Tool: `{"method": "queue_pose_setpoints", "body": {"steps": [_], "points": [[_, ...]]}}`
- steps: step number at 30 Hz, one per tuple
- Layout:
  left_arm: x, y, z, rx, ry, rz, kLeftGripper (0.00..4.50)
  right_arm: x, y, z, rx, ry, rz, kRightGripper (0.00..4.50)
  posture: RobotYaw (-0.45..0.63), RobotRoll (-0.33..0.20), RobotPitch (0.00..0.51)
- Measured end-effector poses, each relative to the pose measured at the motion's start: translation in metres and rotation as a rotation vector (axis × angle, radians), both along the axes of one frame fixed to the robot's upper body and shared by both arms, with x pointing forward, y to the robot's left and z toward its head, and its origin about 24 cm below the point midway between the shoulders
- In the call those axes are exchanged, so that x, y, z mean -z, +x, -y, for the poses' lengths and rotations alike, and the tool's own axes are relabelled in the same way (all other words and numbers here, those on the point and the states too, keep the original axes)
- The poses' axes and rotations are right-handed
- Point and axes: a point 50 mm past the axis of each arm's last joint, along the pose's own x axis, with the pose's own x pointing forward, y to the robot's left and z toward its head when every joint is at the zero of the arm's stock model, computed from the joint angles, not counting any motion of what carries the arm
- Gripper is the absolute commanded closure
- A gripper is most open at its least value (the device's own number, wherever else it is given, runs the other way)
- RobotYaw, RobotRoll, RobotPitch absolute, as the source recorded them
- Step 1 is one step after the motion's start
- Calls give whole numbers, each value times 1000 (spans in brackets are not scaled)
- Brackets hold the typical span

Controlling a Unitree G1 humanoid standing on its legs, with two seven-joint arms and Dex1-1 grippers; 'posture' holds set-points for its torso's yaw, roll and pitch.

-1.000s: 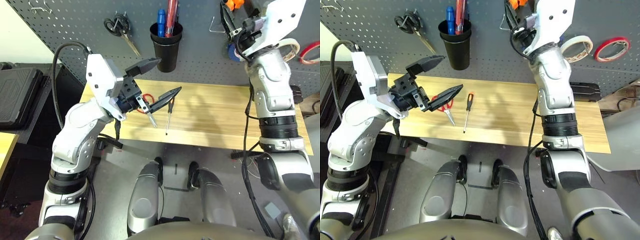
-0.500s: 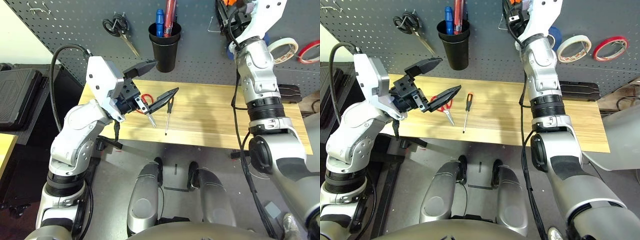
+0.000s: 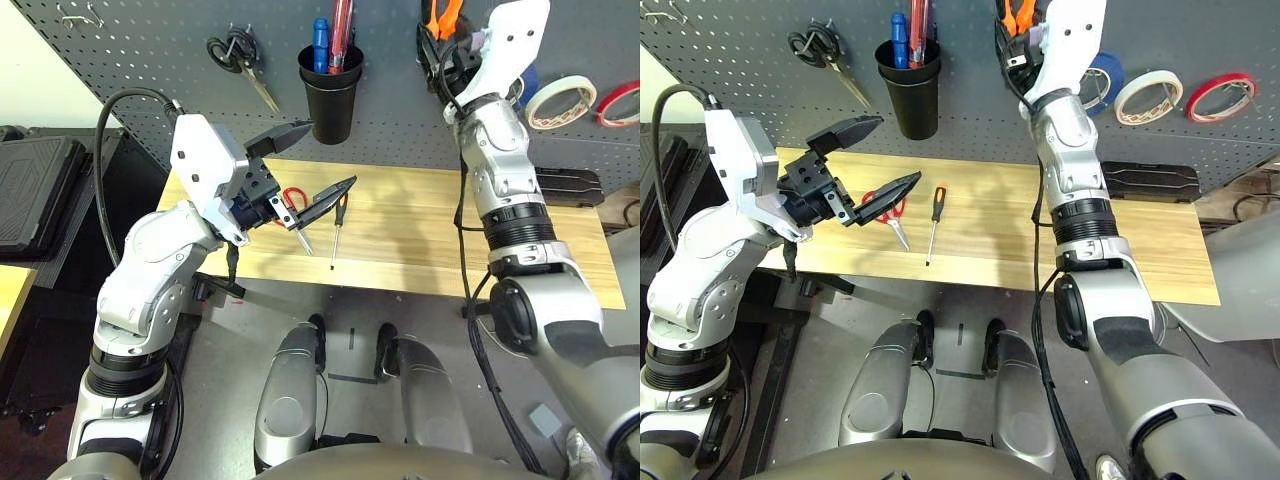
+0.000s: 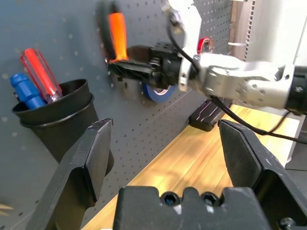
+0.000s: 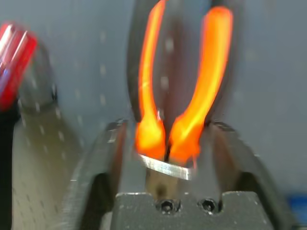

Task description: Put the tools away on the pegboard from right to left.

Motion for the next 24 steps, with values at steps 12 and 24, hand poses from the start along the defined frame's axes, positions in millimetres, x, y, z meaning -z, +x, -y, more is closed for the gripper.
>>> {"method": "queue_pose_setpoints", "body": {"steps": [12, 24], "points": [[19, 11, -7, -63, 26, -58, 0, 33, -63, 24, -82, -221, 177, 18, 228, 0, 266], [71, 38, -8, -290, 198, -188, 0, 105, -93, 38, -135, -431, -219, 18, 215, 0, 271]]}}
